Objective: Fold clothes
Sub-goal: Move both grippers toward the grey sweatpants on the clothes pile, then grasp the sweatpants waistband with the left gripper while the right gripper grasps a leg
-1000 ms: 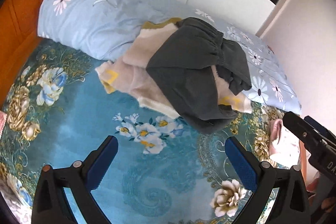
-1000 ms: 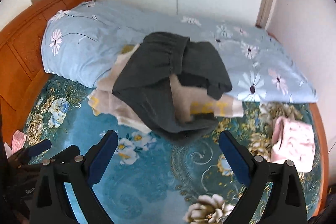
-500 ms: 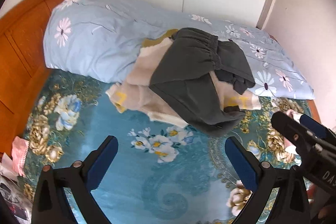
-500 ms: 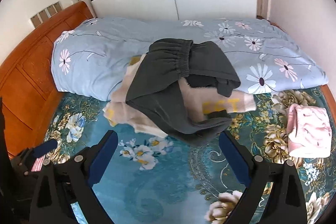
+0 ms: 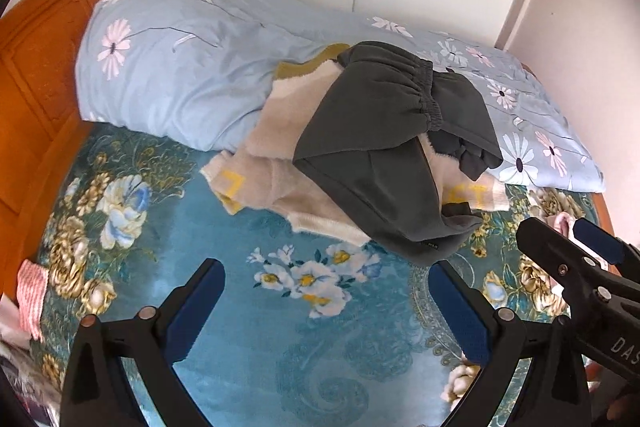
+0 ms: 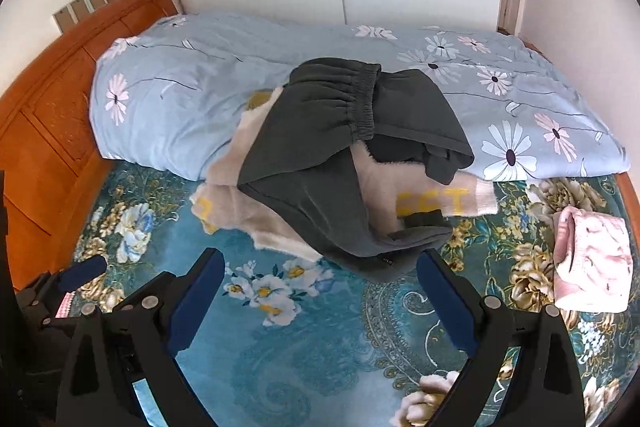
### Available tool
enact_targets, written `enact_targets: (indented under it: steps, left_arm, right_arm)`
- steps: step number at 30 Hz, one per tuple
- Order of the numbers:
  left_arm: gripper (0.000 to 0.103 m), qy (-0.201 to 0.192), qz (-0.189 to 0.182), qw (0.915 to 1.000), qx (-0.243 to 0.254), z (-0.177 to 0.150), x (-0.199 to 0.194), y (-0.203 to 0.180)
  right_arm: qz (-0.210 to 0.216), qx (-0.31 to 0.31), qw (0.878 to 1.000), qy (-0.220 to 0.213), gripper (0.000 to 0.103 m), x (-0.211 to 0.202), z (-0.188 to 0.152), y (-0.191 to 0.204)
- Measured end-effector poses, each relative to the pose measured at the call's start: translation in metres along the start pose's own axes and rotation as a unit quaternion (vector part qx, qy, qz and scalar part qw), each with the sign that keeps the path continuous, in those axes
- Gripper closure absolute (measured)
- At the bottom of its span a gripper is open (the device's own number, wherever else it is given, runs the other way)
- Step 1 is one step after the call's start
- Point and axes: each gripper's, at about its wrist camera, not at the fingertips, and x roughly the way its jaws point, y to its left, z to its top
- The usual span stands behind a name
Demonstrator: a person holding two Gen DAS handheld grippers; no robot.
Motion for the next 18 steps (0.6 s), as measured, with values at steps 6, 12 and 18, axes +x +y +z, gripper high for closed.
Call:
enact_targets:
  steps: [6,12,18]
  left_arm:
    - [0.0,0.024,-0.038,0.9988,0.022,0.02,0.008,0.032]
    - [0.0,0.035,-0.047,0.9958,0.07,0.035,0.025,0.045]
    - [0.0,0.054,-0.07,0.9927,0.082,0.054,0.059,0.037]
  right_arm:
    - [-0.024,-0.009,0.999,0.041,0.006,0.035,0.008,0.012]
    - [-0.038,-0.008,0.997,0.064,0.006,0.069,0.008,0.011]
    - [-0.068,0.03,0.992,0.106,0.006,0.092,0.016,-0.025]
